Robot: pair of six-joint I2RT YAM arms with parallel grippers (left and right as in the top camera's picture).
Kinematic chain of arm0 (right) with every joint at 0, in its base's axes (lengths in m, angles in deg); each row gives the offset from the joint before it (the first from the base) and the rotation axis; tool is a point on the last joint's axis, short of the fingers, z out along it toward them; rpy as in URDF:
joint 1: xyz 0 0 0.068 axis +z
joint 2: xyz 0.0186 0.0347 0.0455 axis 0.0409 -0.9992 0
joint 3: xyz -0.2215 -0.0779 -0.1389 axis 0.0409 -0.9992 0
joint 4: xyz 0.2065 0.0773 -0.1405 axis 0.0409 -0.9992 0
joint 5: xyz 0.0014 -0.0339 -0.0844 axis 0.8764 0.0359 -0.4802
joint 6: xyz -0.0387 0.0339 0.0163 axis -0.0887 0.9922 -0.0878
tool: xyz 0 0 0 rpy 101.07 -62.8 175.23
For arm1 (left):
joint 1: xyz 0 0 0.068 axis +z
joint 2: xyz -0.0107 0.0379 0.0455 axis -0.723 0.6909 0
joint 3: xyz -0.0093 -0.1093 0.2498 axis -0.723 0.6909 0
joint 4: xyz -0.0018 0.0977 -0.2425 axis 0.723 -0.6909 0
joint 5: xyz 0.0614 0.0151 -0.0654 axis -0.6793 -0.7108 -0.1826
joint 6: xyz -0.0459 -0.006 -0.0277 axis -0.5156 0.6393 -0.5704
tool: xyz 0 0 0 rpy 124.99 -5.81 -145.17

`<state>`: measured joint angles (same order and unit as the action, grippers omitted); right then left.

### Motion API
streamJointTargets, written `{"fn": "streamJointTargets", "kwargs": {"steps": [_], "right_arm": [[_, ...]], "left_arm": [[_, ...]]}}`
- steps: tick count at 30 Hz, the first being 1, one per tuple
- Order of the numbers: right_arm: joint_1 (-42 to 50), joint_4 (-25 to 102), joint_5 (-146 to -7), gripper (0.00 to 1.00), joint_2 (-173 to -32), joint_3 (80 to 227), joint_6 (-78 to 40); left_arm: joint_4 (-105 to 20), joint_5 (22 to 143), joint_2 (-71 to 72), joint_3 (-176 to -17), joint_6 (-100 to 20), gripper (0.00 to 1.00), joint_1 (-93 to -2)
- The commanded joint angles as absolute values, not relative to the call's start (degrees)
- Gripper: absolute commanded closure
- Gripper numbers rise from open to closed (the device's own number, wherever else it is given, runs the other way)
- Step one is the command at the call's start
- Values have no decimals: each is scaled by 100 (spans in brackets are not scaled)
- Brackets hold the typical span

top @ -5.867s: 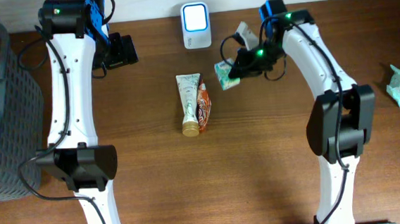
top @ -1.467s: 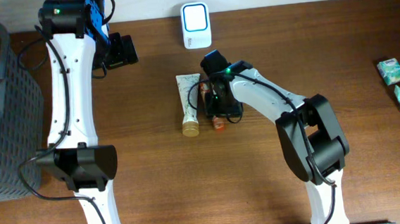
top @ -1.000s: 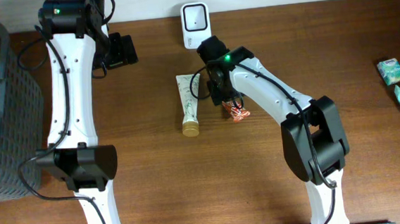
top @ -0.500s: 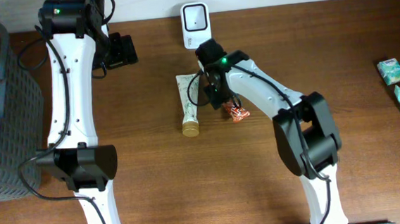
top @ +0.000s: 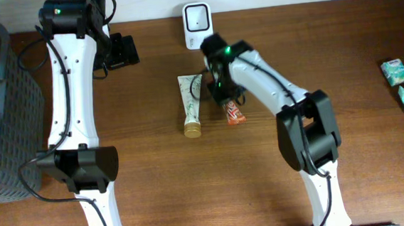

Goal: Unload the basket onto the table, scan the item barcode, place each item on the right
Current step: 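Hold orange snack with right gripper in front of the scanner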

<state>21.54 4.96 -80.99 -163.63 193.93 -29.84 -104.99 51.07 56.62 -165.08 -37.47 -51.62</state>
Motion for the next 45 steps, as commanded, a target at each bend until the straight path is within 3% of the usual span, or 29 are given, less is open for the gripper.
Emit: {"fn": "streamJointTargets", "kwargs": {"steps": [1,5,12,16,27,30,36,45], "right_arm": [[1618,-64,-5924,96,-16326,20698,-2792],[969,-591,-3369,96,-16326,21212,-2794],[270,-1725,-1032,96,-16326,21118,-2789],[208,-2313,-573,96,-16326,21118,-2792],[326,-2247,-584,96,-16326,21118,-2794],[346,-1703,-1039,96,-16326,21118,-2794],[759,-112,-4479,96,-16326,21116,-2789],[1734,3379,-7472,96,-16409,21113,-2792]], "left_arm": [[-10504,5066,5592,-16560,-3740,1,-5164],[-10501,5066,5592,-16560,-3740,1,-5164],[-10504,5066,5592,-16560,-3740,1,-5164],[-10504,5066,5592,-16560,-3740,1,-5164],[-10504,5066,5592,-16560,-3740,1,-5164],[-10504,5066,5592,-16560,-3740,1,-5164],[-10504,5066,5592,-16560,-3740,1,-5164],[-10504,5066,5592,-16560,-3740,1,-5164]]}}
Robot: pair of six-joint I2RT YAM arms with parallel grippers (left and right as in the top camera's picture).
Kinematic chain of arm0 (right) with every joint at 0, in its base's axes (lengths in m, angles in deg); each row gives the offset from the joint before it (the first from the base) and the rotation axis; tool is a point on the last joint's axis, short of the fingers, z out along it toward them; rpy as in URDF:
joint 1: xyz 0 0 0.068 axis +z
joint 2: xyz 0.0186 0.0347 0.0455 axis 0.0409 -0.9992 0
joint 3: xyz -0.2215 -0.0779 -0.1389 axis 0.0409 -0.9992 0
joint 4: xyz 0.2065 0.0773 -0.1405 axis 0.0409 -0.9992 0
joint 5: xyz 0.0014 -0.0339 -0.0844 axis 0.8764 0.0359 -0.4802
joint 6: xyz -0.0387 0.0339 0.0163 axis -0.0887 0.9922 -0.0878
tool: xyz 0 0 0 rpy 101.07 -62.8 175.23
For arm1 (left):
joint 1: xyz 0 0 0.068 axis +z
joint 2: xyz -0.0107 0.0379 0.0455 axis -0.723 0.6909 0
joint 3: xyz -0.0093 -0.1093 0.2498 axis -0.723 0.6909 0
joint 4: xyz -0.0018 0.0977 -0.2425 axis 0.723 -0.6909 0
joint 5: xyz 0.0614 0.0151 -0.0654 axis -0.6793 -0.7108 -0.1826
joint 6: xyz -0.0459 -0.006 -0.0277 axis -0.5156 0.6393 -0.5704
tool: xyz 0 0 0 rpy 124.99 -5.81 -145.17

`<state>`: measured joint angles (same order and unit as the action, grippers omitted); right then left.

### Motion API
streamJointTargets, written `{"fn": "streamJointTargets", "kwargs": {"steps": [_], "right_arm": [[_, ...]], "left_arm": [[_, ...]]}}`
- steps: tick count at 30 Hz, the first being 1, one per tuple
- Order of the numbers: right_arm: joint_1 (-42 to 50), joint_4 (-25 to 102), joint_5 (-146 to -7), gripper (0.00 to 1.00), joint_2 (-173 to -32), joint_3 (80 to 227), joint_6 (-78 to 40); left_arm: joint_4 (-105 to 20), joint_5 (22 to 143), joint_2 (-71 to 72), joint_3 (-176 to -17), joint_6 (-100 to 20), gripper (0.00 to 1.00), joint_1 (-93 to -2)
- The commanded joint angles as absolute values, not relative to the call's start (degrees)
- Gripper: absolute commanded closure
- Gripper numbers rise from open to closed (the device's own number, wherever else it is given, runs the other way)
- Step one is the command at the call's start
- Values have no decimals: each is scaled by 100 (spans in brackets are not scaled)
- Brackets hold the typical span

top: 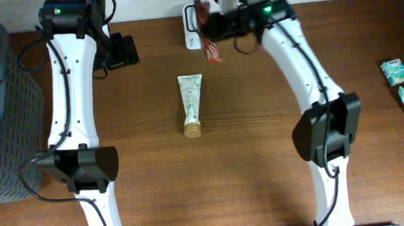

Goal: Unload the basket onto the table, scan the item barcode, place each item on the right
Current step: 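Hold orange snack with right gripper in front of the scanner, then carry orange snack with right gripper to right edge and release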

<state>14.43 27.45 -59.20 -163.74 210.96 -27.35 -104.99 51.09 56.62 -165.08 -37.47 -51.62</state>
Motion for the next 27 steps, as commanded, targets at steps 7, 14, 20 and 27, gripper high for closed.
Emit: {"fn": "streamJointTargets", "kwargs": {"steps": [7,14,20,27], "right_arm": [[1979,5022,-8304,96,-17084,21113,-2787],[1834,5444,-8324,96,-17550,21113,-2794],[1284,5278,-8370,96,-17132,21148,-2789],[-63,3204,-9817,96,-16643,21148,-2792]], "left_arm": [[-10504,5066,5592,-16560,-3740,1,-5164],[-10504,5066,5592,-16560,-3740,1,-5164],[-10501,5066,5592,-16560,-3740,1,-5164],[-10504,5066,5592,-16560,-3740,1,-5164]]}}
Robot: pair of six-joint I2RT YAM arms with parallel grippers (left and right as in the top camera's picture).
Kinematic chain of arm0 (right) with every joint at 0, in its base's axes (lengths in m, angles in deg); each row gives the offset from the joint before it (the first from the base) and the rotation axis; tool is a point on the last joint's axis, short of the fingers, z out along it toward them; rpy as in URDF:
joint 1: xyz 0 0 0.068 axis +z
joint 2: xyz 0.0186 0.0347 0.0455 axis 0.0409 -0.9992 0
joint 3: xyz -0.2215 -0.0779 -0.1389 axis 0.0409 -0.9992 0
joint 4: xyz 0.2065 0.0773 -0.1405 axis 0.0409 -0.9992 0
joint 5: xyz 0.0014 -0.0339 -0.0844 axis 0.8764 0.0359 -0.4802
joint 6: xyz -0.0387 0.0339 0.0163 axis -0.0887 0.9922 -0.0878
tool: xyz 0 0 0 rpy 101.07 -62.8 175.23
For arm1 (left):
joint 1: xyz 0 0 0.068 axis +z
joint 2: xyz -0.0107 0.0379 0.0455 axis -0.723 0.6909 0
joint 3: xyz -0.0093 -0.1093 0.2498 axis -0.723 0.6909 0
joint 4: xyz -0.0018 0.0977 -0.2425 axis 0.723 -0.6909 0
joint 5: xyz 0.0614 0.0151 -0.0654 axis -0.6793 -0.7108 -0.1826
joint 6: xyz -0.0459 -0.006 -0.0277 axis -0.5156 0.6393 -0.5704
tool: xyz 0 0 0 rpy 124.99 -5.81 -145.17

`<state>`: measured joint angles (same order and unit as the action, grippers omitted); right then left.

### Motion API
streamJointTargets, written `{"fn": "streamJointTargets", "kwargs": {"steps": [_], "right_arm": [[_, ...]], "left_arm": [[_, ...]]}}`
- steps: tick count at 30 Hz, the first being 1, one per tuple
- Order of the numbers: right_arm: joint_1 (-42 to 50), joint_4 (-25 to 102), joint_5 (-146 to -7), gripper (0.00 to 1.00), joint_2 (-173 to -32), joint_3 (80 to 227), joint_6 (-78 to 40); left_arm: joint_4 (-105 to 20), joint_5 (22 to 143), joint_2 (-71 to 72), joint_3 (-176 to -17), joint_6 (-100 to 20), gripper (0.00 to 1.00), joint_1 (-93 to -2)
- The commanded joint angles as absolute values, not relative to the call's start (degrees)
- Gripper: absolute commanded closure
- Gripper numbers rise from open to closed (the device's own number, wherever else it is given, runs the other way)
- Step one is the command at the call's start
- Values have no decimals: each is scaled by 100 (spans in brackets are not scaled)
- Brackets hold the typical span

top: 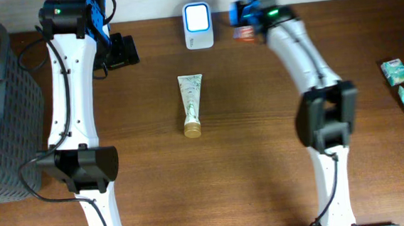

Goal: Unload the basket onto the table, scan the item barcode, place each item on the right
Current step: 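Carry orange snack with right gripper to right edge and release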

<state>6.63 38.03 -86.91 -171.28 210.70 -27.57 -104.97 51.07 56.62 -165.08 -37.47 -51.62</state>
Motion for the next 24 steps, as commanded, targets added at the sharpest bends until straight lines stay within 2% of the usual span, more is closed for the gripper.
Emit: {"fn": "streamJointTargets", "kwargs": {"steps": [1,5,9,10,11,12,16,18,19,24], "right_arm": [[-270,2909,-10024,96,-16645,21146,-2792],[-1241,1866,-10442,96,-16715,21135,-2789],[-2170,1433,-10313,96,-16721,21033,-2792],[-2371,1409,-10158,94,-16721,20989,-2792],[-2515,1385,-9972,85,-16721,20956,-2792],[-2659,1381,-9740,83,-16721,20906,-2792],[-3075,1383,-9012,82,-16721,20635,-2789],[-3171,1401,-8910,45,-16721,20482,-2785],[-3173,1403,-8910,52,-16721,20425,-2787],[-2965,1304,-8195,53,-16717,20407,-2794]], "left_arm": [[-10504,5066,5592,-16560,-3740,1,-5164],[-10504,5066,5592,-16560,-3740,1,-5164],[-10504,5066,5592,-16560,-3740,1,-5164],[-10504,5066,5592,-16560,-3740,1,-5164],[-10501,5066,5592,-16560,-3740,1,-5164],[-10504,5066,5592,-16560,-3740,1,-5164],[-10504,5066,5592,-16560,-3740,1,-5164],[-10504,5066,5592,-16560,-3740,1,-5164],[-10504,5066,5592,-16560,-3740,1,-5164],[-10501,5066,5592,-16560,-3740,1,-5164]]}}
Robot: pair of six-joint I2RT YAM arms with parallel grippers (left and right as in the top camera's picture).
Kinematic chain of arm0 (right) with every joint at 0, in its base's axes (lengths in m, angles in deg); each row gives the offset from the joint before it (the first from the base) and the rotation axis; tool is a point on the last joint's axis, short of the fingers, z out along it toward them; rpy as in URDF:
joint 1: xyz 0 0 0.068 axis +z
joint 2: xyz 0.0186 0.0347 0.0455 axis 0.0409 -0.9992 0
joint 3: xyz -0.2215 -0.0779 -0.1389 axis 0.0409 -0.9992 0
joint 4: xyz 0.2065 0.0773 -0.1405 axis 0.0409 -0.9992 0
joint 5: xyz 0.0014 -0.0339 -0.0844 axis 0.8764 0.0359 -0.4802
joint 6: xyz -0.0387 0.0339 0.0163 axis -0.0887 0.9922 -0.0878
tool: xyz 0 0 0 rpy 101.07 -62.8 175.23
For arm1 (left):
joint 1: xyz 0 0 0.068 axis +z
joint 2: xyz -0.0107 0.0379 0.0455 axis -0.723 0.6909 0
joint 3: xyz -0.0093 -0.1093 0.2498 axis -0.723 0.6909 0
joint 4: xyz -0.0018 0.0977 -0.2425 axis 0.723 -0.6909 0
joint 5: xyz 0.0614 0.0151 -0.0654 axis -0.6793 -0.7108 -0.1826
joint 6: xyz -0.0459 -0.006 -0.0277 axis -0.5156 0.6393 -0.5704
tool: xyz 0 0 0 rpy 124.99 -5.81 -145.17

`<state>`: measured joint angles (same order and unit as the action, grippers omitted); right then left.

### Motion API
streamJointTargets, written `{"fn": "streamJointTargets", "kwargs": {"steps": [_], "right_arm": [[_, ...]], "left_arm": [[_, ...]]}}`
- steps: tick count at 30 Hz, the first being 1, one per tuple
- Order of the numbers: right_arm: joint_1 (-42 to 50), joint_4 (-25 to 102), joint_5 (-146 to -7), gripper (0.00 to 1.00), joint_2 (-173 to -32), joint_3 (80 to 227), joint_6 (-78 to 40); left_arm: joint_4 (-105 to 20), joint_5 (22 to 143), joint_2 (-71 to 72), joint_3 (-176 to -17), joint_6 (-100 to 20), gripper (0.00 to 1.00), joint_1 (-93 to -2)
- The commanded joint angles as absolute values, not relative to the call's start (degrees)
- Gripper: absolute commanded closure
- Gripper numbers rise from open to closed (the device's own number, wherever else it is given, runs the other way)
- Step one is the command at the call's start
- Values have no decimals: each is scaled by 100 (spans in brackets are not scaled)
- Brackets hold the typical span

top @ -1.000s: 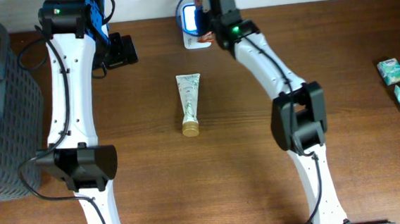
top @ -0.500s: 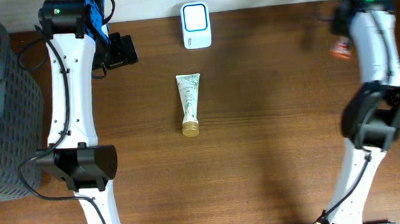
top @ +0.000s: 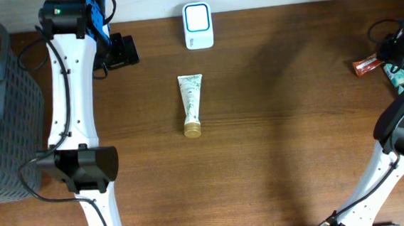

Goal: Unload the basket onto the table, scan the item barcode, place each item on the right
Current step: 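Carry orange snack with right gripper to right edge and release, then return right gripper and grasp white Pantene tube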

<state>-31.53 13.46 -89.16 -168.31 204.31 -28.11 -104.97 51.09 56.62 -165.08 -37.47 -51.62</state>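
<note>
My right gripper (top: 379, 61) is at the table's far right edge, shut on a small red-orange packet (top: 365, 66) that sticks out to its left. The white barcode scanner (top: 198, 25) stands at the back centre, far from the packet. A cream tube with a gold cap (top: 191, 105) lies in the middle of the table, cap toward the front. My left gripper (top: 121, 51) rests at the back left, holding nothing; its fingers show only as a dark block.
A grey mesh basket fills the left edge. Green wrapped packets (top: 401, 78) lie at the far right, partly under my right arm. The back wall runs just behind the scanner.
My right gripper has gone from just right of the scanner to the table's far right edge, still holding the red-orange packet. The tube and the left arm have not moved.
My right gripper was down on the red-orange packet beside the tube. Then it held the packet up at the scanner's face, later just right of the scanner. Now the packet is at the far right by the green packets.
</note>
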Motion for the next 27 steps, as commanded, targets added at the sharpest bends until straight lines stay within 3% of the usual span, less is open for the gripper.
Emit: {"fn": "streamJointTargets", "kwargs": {"steps": [1,11,15,18,22,27], "right_arm": [[-2911,1298,-7896,53,-16713,20407,-2794],[-1805,1143,-4501,53,-16708,20893,-2798],[-1204,548,-3015,48,-16708,20890,-3001],[-620,131,-3242,48,-16710,20888,-3430],[333,37,-4783,53,-16713,20823,-3439],[1494,146,-6475,56,-16715,20552,-2503]], "left_arm": [[-10504,5066,5592,-16560,-3740,1,-5164],[-10504,5066,5592,-16560,-3740,1,-5164],[-10504,5066,5592,-16560,-3740,1,-5164],[-10504,5066,5592,-16560,-3740,1,-5164],[-10504,5066,5592,-16560,-3740,1,-5164],[-10504,5066,5592,-16560,-3740,1,-5164]]}}
